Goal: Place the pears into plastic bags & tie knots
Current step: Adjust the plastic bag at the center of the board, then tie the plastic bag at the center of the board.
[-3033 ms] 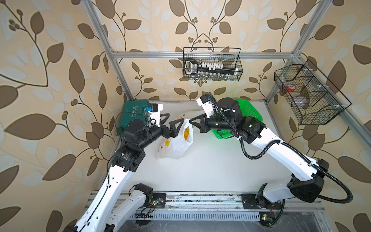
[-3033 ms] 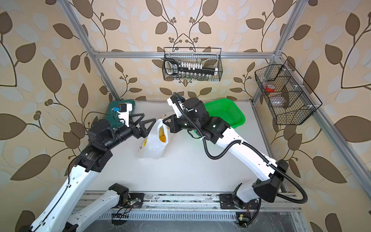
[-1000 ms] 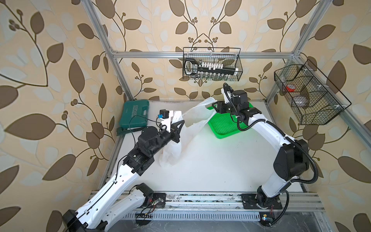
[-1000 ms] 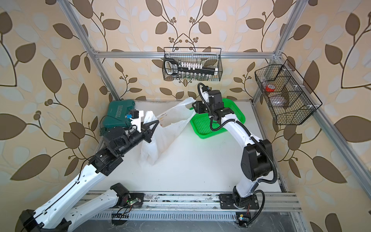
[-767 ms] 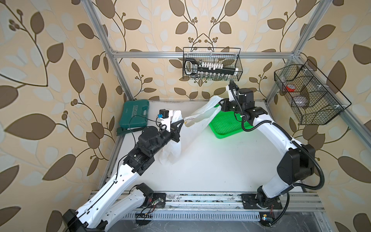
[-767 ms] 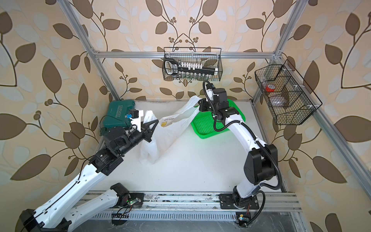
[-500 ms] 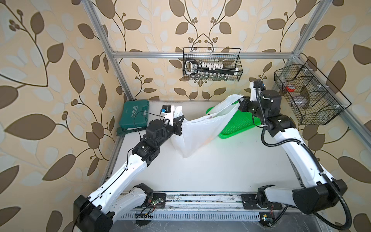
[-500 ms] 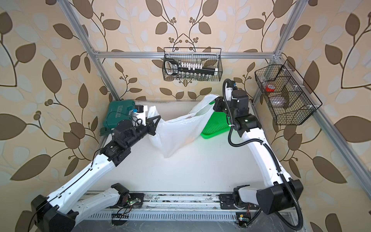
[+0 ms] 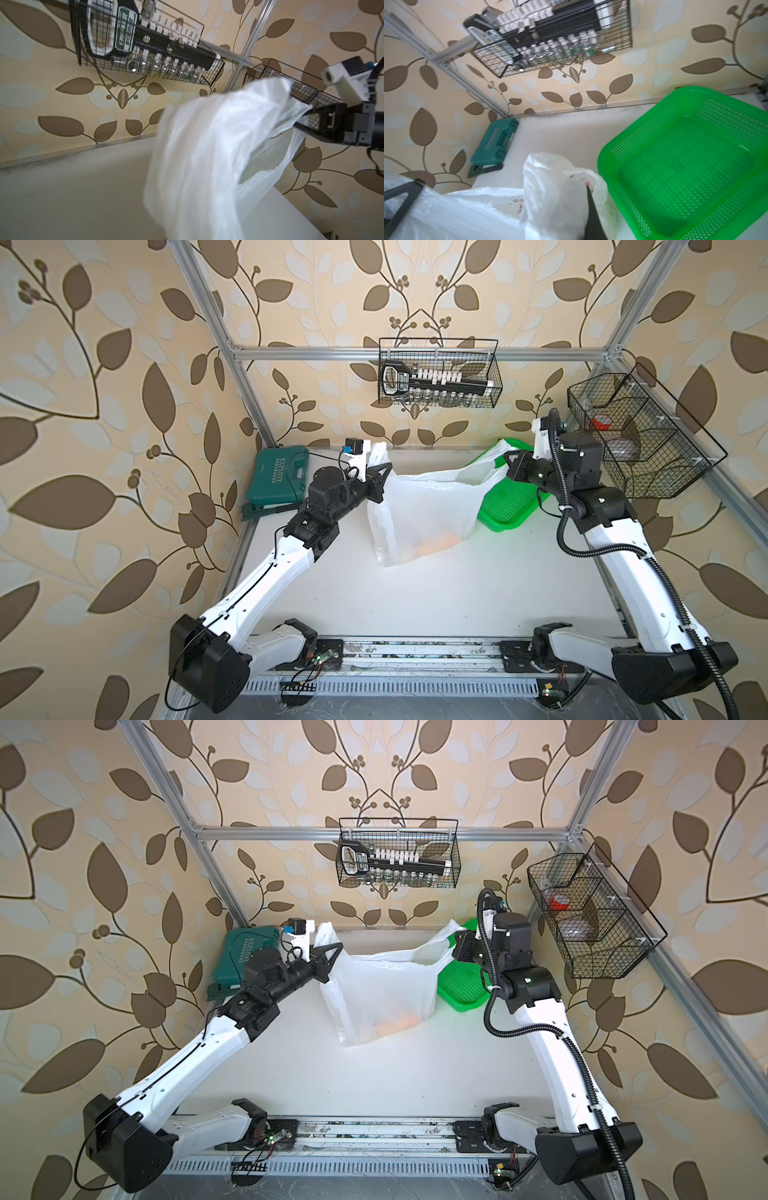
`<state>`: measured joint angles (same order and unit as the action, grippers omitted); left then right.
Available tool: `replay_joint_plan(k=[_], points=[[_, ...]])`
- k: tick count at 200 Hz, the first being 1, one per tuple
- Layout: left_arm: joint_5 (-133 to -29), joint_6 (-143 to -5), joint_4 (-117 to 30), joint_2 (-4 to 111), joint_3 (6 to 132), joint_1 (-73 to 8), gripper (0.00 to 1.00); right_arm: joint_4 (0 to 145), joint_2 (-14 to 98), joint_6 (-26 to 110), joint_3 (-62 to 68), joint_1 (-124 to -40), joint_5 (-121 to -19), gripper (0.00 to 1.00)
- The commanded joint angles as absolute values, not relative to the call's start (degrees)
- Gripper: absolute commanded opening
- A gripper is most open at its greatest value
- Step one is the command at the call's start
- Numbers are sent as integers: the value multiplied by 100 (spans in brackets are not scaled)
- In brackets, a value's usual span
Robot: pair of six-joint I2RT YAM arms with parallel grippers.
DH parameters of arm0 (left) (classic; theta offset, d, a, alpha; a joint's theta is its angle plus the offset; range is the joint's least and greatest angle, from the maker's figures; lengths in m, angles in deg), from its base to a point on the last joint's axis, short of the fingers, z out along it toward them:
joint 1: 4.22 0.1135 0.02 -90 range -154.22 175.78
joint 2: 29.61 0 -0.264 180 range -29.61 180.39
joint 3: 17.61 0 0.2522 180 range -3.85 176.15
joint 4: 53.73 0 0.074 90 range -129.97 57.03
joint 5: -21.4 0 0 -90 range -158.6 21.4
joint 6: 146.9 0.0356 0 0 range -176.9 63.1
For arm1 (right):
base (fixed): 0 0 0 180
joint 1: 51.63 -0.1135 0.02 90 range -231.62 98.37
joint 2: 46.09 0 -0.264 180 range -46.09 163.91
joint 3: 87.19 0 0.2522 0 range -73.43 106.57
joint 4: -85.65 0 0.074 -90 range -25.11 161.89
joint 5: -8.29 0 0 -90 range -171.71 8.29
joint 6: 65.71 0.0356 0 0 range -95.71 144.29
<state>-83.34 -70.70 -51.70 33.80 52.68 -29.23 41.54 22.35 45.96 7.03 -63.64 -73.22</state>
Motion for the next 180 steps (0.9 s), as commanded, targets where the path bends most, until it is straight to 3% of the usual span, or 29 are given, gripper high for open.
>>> replay_joint_plan(k=[1,6,13,18,39,69,137,180], points=[[-8587,-6935,-5945,2987,5063,-2856,0,3855,2018,4718,997,-6948,-7368,0],[-8623,-6921,-6040,2973,4995,-2856,0,3815,2030,4694,1002,-7066,-7413,5],[-8723,-6857,-6119,2963,4925,-2856,0,3682,2079,4630,1063,-7136,-7416,36],[-8832,-6797,-6131,2970,4900,-2856,0,3565,2103,4583,1106,-7161,-7419,51],[-9285,-6587,-5905,3036,4940,-2858,0,3477,1860,4568,1056,-7162,-7778,79],[-9948,-6542,-5896,3180,4907,-2792,0,3573,1736,4537,1454,-7164,-7459,83],[-11501,-7248,-6405,3596,5153,-2579,0,4913,2835,3778,2169,-7499,-4513,84],[-12187,-7594,-6525,3856,5756,-2562,0,5325,3809,3662,2762,-7725,-3458,87]])
